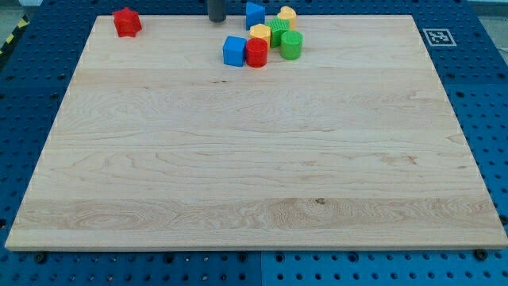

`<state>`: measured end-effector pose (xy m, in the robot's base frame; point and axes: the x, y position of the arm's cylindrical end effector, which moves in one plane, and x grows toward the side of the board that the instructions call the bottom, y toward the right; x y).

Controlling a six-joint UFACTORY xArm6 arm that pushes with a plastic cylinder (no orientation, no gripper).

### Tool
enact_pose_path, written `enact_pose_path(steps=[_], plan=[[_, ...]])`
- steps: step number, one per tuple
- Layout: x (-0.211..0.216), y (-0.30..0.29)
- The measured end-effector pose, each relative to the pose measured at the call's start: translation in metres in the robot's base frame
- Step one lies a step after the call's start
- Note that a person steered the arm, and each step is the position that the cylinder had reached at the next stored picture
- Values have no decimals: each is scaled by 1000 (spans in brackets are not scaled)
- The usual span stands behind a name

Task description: Move the blue triangle above the yellow heart

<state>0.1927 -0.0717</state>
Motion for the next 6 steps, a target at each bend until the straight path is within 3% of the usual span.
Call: enact_pose_path(steps=[6], plan=[[1,107]])
